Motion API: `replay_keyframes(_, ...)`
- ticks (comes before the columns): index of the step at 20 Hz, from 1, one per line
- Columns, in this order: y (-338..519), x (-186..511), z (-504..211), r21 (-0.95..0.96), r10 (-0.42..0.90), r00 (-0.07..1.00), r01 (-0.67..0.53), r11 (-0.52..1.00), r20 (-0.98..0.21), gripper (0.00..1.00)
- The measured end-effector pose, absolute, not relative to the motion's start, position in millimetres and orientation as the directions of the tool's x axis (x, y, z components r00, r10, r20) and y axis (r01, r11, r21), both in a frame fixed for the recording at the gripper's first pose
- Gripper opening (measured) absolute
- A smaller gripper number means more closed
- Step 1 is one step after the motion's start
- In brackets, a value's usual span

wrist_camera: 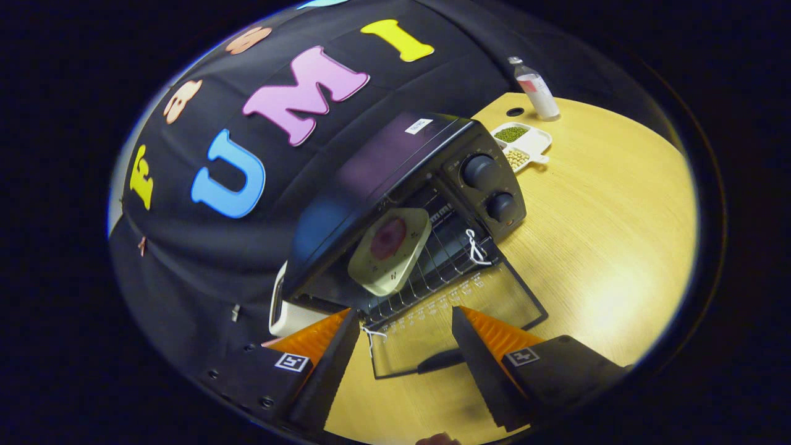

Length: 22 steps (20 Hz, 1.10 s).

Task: Open the toaster oven, put the food inside, and close the toaster oven door.

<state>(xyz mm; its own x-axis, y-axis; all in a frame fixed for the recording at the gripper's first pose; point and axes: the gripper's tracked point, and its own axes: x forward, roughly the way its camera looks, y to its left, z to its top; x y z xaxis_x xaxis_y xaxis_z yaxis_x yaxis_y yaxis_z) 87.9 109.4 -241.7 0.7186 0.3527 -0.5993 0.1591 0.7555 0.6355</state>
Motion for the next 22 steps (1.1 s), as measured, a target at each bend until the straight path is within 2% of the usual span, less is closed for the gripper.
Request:
replay_keyframes(2,121,70,-237,0.625,0.396,0.692,0.102,0.774,-0.604,0.99)
replay_keyframes(9,118,15,-280,0.417,0.371,0.596,-0.066,0.906,-0.712,0.99)
replay_keyframes(13,106,1,-316,0.296,0.297,0.554,-0.095,0.951,-0.778,0.99)
replay_keyframes(15,98,-5,-328,0.192,0.219,0.547,-0.107,0.976,-0.808,0.99)
replay_keyframes(22,107,15,-371,-0.005,0.090,0.548,-0.169,0.986,-0.831,1.00)
